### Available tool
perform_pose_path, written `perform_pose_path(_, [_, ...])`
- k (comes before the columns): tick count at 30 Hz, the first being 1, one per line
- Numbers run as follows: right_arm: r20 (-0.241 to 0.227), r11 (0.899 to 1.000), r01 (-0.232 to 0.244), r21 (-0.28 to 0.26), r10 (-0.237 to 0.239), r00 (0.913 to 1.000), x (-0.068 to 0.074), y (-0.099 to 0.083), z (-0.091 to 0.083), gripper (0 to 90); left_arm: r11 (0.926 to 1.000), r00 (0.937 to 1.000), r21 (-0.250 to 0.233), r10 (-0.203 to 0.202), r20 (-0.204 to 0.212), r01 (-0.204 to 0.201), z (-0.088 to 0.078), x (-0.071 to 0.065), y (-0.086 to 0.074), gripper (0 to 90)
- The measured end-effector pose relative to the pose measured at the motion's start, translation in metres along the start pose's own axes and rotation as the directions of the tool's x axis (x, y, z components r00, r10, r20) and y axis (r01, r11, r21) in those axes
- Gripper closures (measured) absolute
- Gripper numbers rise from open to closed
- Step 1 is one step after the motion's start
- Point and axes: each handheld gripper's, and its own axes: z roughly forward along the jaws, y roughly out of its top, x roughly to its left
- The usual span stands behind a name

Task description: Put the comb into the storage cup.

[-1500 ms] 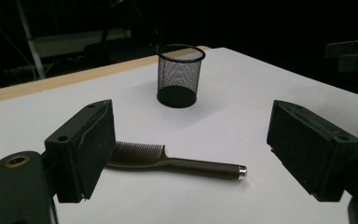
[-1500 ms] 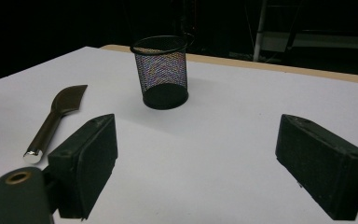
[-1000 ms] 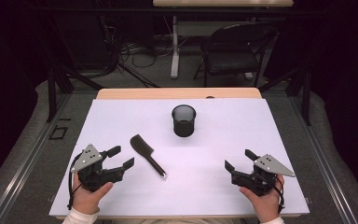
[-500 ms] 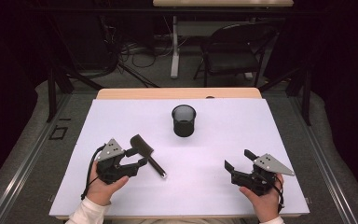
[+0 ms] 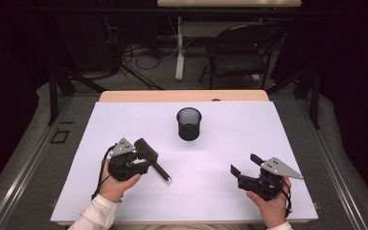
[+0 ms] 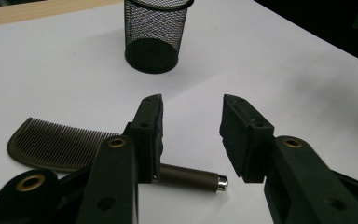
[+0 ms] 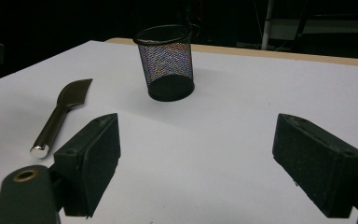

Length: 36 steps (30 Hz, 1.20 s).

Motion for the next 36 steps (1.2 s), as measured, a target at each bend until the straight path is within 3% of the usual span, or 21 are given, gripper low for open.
perform_pose_path(11, [-0.006, 1.0, -0.005, 0.003, 0.005, 1.0, -0.001, -0.001, 0.001, 15.3, 0.9991, 0.9999, 0.042, -0.004, -0.015, 0.004, 0.012, -0.004, 0.007, 62.1])
perform_pose_path(22, [-0.01, 1.0, -0.001, 0.013, 0.001, 0.9999, -0.001, -0.001, 0.001, 15.6, 0.993, 0.9948, 0.101, -0.053, -0.087, 0.062, 0.022, -0.003, 0.011, 70.9])
perform_pose_path(31, [-0.012, 1.0, -0.004, 0.021, 0.005, 0.9999, -0.002, -0.002, 0.002, 15.9, 0.9877, 0.9915, 0.133, -0.069, -0.11, 0.083, 0.032, -0.004, 0.011, 84.0])
perform_pose_path(36, [-0.014, 1.0, -0.009, 0.02, 0.009, 0.9999, -0.002, -0.002, 0.002, 15.9, 0.9854, 0.9921, 0.153, -0.057, -0.112, 0.074, 0.038, -0.006, 0.008, 89.0])
